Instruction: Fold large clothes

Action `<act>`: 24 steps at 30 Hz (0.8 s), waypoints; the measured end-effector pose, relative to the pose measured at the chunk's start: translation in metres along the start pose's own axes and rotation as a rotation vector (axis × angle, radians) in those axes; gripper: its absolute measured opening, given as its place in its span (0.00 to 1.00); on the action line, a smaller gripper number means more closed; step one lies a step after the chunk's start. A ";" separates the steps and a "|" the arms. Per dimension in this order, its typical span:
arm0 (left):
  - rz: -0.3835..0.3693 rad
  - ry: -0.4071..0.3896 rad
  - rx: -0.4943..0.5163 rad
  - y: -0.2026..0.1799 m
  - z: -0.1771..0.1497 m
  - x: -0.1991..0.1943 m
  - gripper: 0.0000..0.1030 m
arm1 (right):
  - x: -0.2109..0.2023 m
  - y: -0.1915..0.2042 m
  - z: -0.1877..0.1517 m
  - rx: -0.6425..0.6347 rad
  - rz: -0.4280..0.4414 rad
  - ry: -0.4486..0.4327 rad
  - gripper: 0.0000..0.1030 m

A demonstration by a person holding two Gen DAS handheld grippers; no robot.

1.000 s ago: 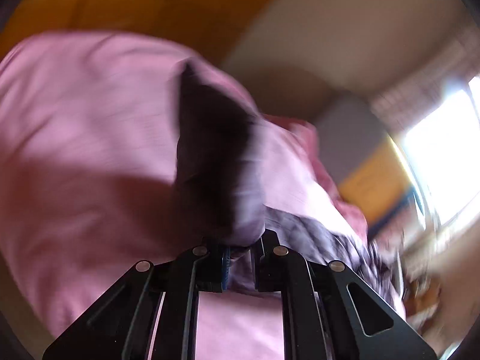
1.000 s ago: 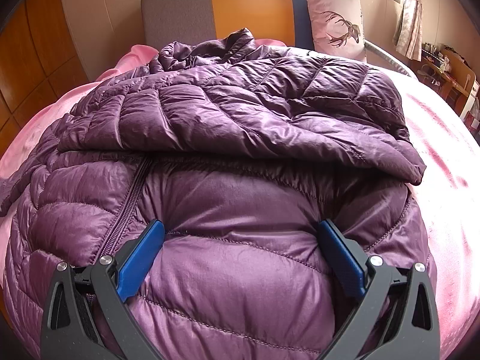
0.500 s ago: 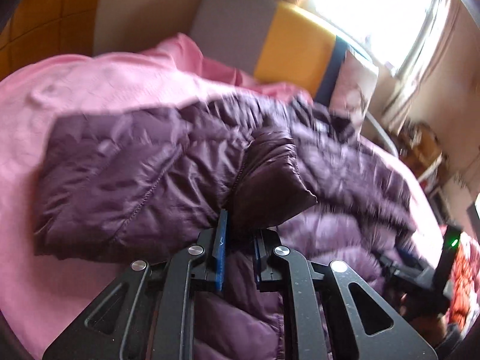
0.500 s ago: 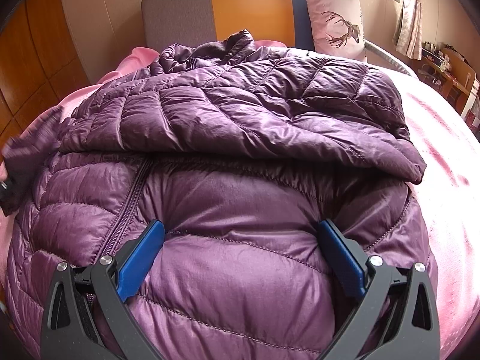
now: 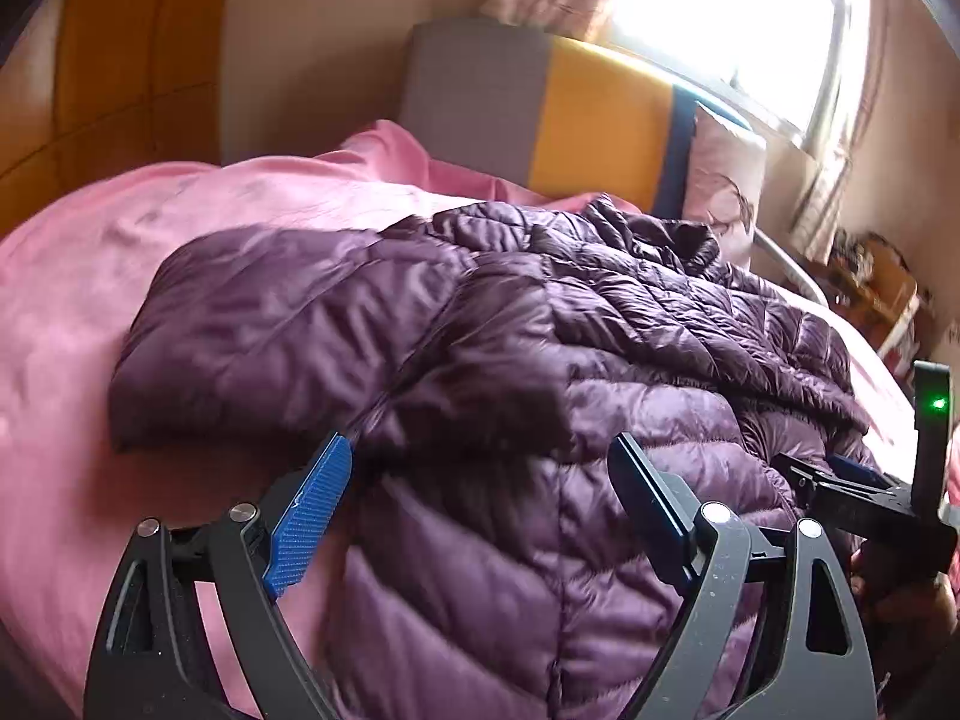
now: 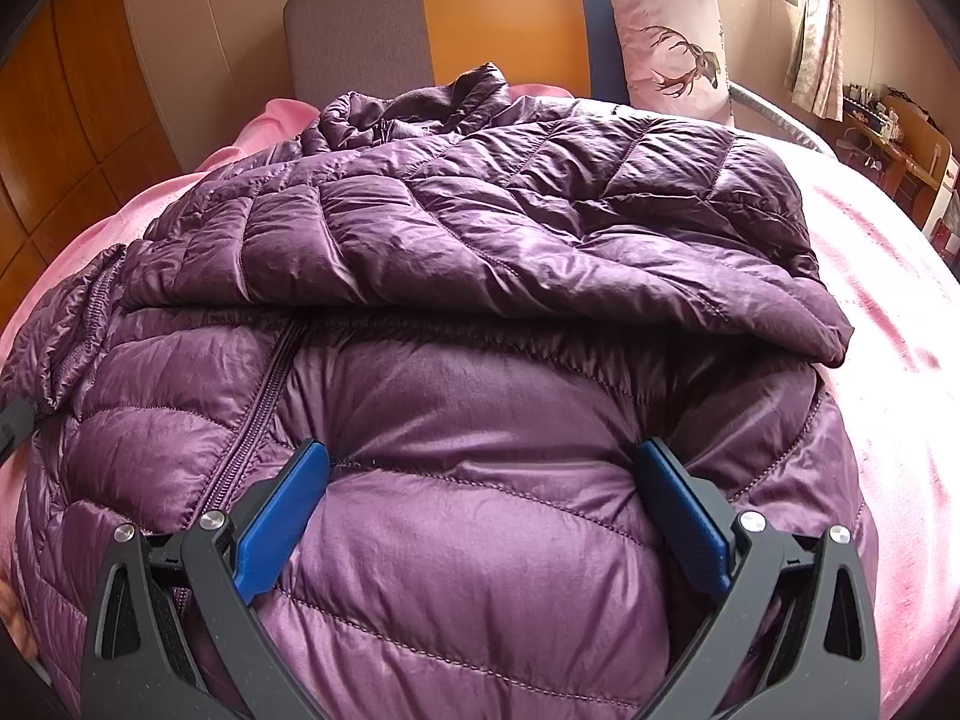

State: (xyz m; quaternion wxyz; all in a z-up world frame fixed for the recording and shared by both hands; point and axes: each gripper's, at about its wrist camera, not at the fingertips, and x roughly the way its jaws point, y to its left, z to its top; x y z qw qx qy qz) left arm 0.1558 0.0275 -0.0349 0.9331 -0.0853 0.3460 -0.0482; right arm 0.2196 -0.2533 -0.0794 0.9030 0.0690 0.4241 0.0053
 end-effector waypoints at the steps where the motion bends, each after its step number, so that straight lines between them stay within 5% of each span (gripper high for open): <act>1: -0.004 0.004 -0.014 0.002 -0.002 0.000 0.84 | 0.000 0.000 0.000 0.001 0.001 0.002 0.98; 6: -0.010 0.079 -0.100 0.023 -0.018 0.018 0.83 | -0.009 0.004 0.013 0.019 0.015 0.024 0.97; 10: -0.028 0.074 -0.128 0.031 -0.022 0.022 0.83 | -0.029 0.029 0.032 0.058 0.255 -0.009 0.94; 16: -0.018 0.073 -0.112 0.027 -0.024 0.024 0.83 | -0.010 0.102 0.061 0.019 0.563 0.103 0.88; 24: -0.020 0.070 -0.112 0.027 -0.024 0.024 0.84 | 0.033 0.159 0.082 -0.008 0.628 0.231 0.84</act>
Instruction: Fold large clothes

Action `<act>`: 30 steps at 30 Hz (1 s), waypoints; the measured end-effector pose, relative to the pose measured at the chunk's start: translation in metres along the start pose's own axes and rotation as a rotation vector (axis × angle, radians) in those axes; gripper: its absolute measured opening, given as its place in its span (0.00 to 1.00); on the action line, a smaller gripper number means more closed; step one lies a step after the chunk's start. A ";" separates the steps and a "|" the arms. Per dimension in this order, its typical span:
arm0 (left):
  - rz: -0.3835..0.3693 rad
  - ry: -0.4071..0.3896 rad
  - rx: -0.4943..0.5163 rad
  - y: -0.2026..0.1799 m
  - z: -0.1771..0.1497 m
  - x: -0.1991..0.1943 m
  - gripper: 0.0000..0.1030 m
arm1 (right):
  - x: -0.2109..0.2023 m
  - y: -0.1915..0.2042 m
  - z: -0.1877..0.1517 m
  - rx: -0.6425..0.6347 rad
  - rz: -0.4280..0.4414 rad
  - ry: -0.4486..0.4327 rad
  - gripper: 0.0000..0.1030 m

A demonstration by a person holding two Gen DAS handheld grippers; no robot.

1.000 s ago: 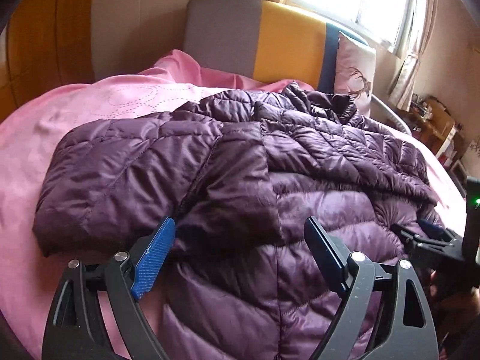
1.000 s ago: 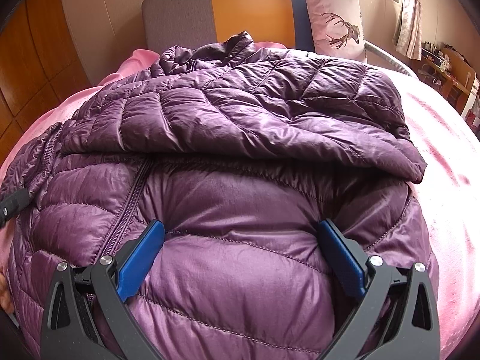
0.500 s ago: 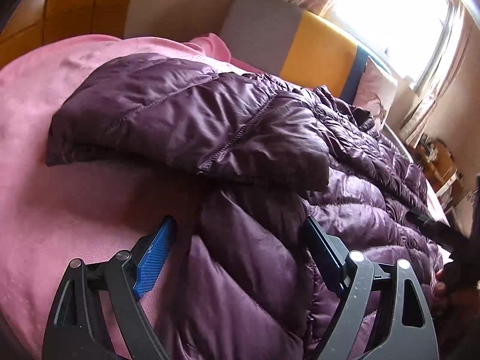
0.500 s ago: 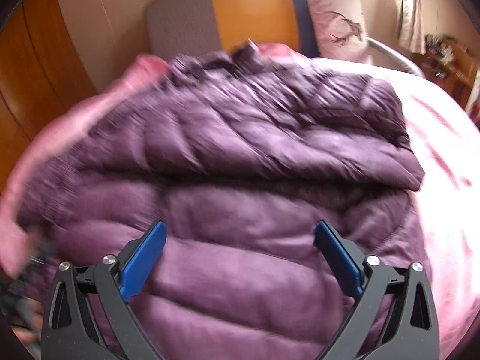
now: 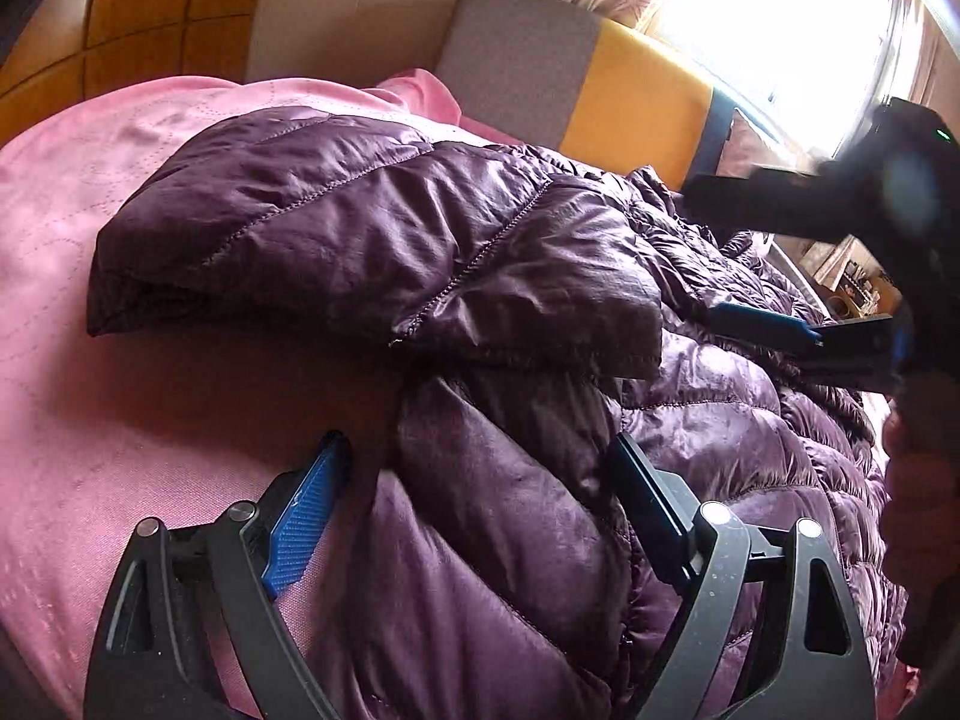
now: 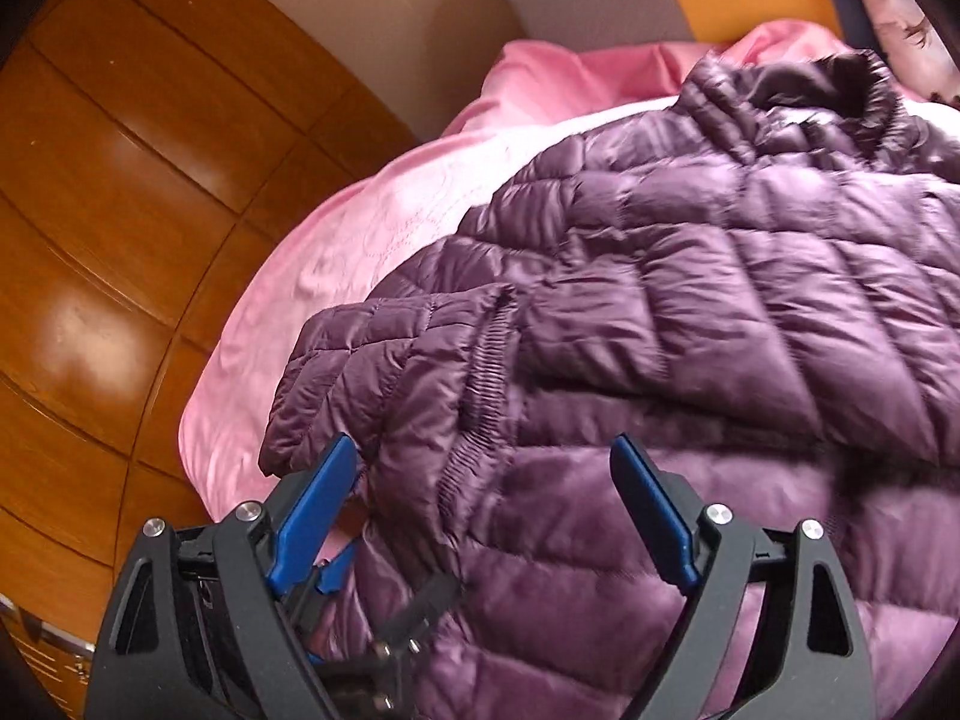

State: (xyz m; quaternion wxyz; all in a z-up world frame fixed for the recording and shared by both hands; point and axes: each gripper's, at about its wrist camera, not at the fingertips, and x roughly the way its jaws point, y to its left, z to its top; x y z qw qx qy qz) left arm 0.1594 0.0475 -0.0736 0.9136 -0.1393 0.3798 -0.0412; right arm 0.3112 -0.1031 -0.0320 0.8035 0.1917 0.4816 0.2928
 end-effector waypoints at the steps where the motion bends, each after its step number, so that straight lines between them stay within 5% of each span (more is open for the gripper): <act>1: 0.000 -0.001 0.000 0.000 0.000 0.000 0.84 | 0.005 0.000 0.002 0.008 0.006 0.008 0.84; 7: -0.001 -0.006 0.003 -0.001 -0.003 0.000 0.85 | 0.033 0.007 0.007 0.009 0.010 0.053 0.79; 12: -0.003 -0.004 0.002 -0.001 -0.002 0.000 0.85 | 0.048 0.027 0.002 -0.084 -0.063 0.093 0.26; 15: -0.010 -0.004 -0.005 0.000 -0.002 -0.001 0.85 | 0.034 0.042 0.004 -0.125 -0.083 0.050 0.09; 22: 0.051 -0.011 -0.151 0.021 0.009 -0.013 0.85 | -0.035 0.060 0.025 -0.142 -0.064 -0.147 0.07; 30: 0.143 -0.011 -0.221 0.038 0.047 -0.011 0.85 | -0.096 0.033 0.042 -0.048 -0.031 -0.287 0.07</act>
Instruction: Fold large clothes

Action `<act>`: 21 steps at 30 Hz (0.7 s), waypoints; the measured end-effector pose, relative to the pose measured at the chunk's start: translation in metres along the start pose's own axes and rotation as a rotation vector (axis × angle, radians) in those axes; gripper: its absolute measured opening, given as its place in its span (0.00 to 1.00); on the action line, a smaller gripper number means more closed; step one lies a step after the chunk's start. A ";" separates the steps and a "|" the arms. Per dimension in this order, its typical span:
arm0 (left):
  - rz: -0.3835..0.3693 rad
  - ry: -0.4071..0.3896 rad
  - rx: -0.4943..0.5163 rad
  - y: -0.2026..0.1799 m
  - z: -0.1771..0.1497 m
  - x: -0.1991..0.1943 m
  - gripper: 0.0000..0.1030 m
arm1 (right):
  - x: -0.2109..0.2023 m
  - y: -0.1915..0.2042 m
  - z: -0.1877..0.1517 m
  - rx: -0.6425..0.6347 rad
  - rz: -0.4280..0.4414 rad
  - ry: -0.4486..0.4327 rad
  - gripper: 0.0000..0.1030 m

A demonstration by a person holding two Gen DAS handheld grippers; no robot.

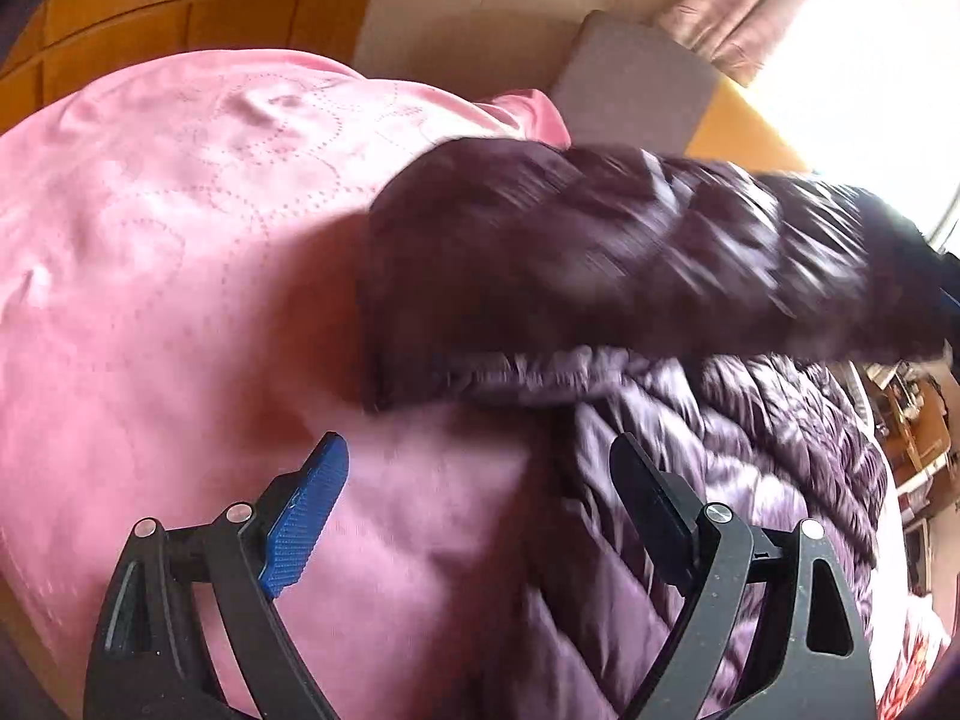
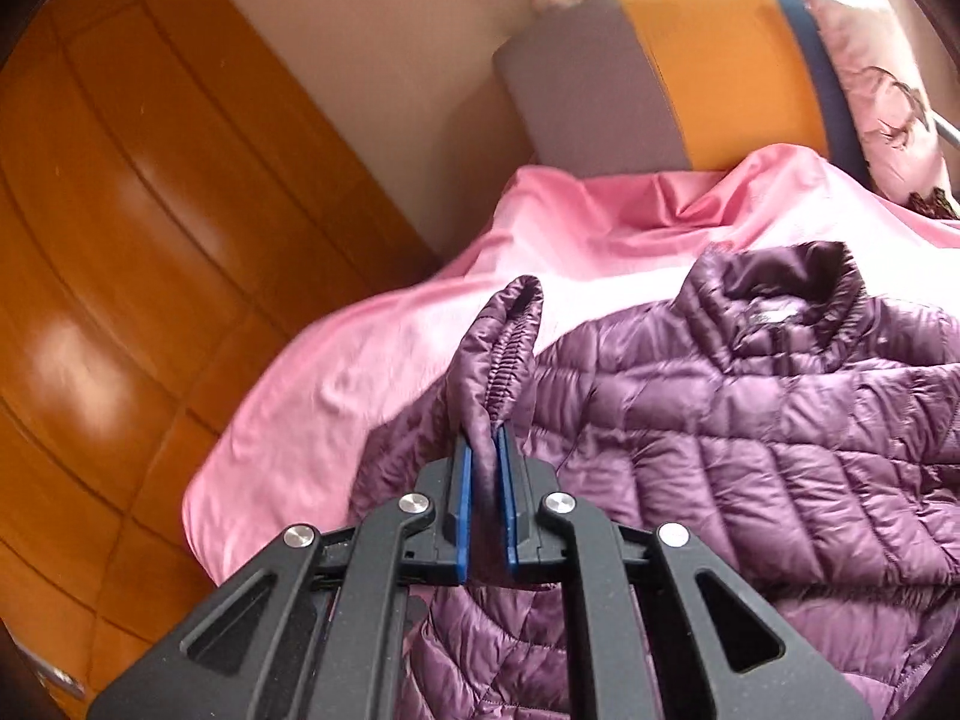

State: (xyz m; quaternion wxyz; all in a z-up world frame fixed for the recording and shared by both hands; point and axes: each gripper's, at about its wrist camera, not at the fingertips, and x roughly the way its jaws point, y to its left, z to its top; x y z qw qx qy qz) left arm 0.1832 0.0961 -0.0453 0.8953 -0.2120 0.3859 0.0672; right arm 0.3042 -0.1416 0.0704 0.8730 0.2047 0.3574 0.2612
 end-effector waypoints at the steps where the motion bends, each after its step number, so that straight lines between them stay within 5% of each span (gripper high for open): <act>1: 0.002 0.000 0.007 -0.003 0.004 0.001 0.85 | -0.004 -0.002 0.003 0.008 0.003 -0.011 0.07; 9: 0.109 0.023 0.103 -0.024 0.022 0.027 0.85 | -0.056 -0.031 0.024 0.075 0.016 -0.133 0.07; 21: 0.098 0.030 0.186 -0.060 0.025 0.042 0.85 | -0.103 -0.104 0.020 0.196 -0.070 -0.189 0.07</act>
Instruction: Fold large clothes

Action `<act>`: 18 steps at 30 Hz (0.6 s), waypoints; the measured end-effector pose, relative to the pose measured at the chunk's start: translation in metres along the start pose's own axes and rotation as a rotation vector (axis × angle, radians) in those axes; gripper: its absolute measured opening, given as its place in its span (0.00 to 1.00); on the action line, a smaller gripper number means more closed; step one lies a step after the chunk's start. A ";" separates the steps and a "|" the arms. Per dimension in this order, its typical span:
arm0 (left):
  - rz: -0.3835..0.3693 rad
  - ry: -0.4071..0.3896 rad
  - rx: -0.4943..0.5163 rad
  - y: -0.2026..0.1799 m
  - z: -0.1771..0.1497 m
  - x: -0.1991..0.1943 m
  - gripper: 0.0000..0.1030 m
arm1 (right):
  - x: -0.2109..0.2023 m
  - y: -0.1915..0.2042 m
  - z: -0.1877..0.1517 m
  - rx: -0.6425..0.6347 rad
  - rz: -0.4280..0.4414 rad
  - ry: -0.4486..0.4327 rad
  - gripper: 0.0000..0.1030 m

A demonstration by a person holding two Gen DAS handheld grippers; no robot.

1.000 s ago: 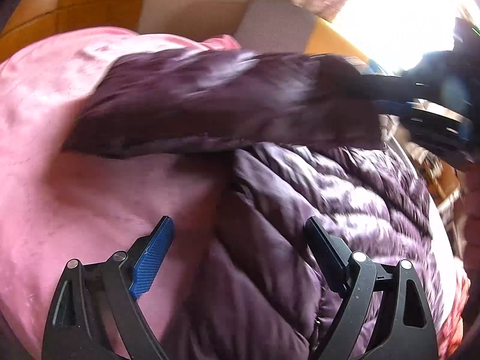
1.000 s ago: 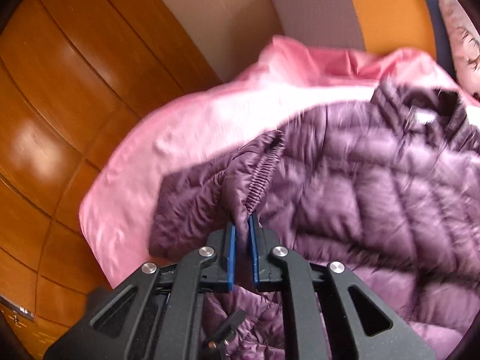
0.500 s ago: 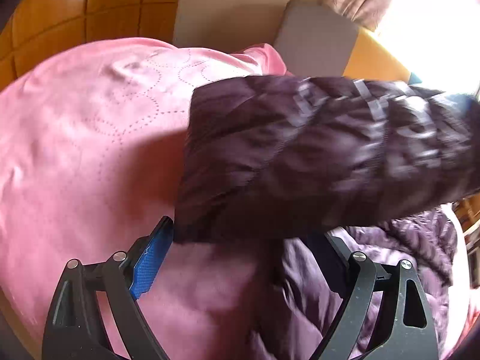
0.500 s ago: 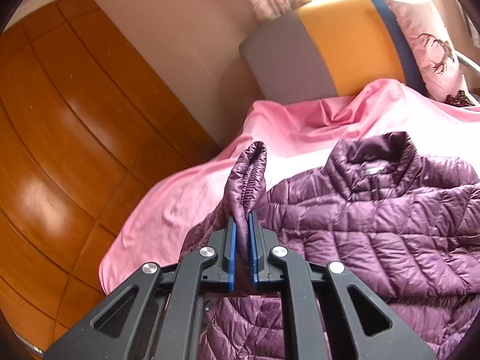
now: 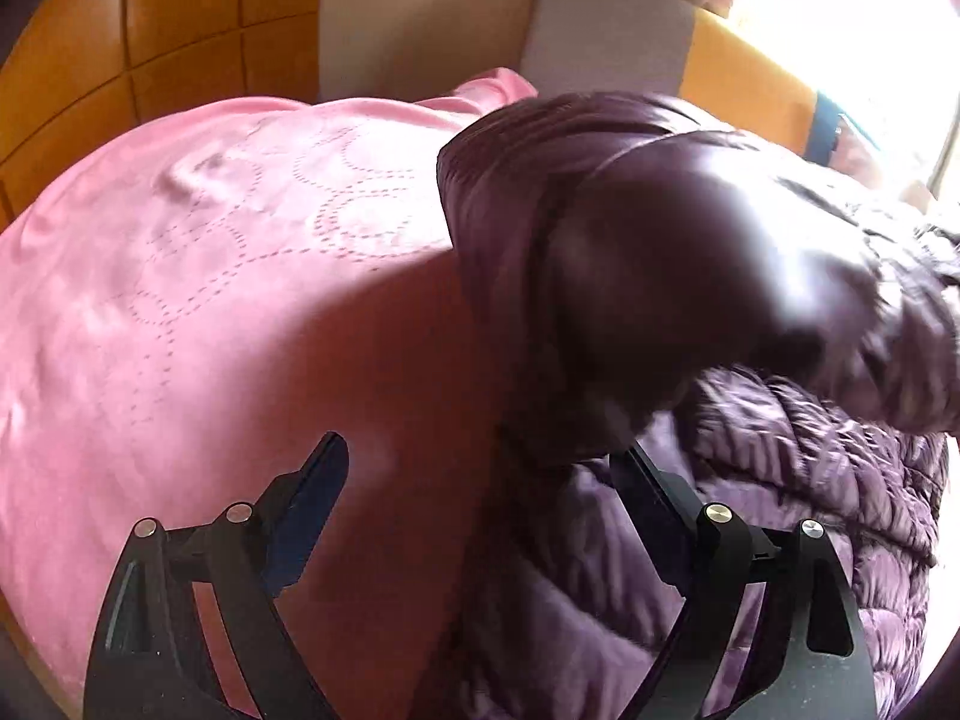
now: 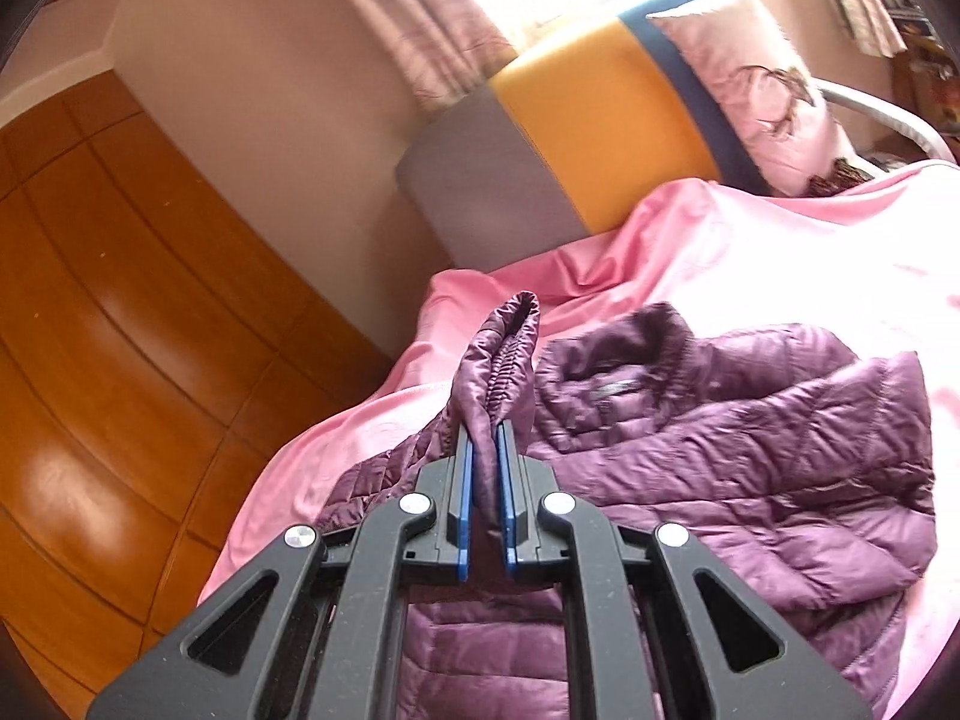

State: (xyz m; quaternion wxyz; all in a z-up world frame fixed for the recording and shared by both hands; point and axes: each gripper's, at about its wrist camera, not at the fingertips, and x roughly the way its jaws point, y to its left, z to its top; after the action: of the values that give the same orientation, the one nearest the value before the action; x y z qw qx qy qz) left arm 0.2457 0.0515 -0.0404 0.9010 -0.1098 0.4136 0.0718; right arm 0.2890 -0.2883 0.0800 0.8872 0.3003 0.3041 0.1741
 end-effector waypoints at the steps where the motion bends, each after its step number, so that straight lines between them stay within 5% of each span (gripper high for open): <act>1: -0.017 -0.008 0.009 -0.003 -0.001 -0.003 0.85 | -0.001 -0.004 0.000 0.005 -0.005 0.000 0.07; 7: -0.016 -0.038 0.114 -0.025 -0.007 -0.006 0.85 | -0.003 -0.016 -0.004 0.011 -0.017 0.005 0.07; 10: 0.023 -0.008 0.050 -0.018 0.005 0.009 0.81 | -0.005 -0.024 -0.004 0.009 -0.039 0.000 0.07; 14: -0.018 0.075 -0.063 0.005 0.013 0.032 0.50 | -0.008 -0.043 -0.006 0.037 -0.084 -0.006 0.07; 18: -0.046 0.063 -0.001 -0.004 0.009 0.032 0.23 | -0.009 -0.064 -0.010 0.045 -0.178 -0.005 0.06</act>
State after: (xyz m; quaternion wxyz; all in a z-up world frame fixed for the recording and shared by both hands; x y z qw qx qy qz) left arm 0.2742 0.0516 -0.0588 0.8889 -0.1219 0.4390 0.0476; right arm 0.2836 -0.3369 0.0362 0.8929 0.2924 0.3311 0.0869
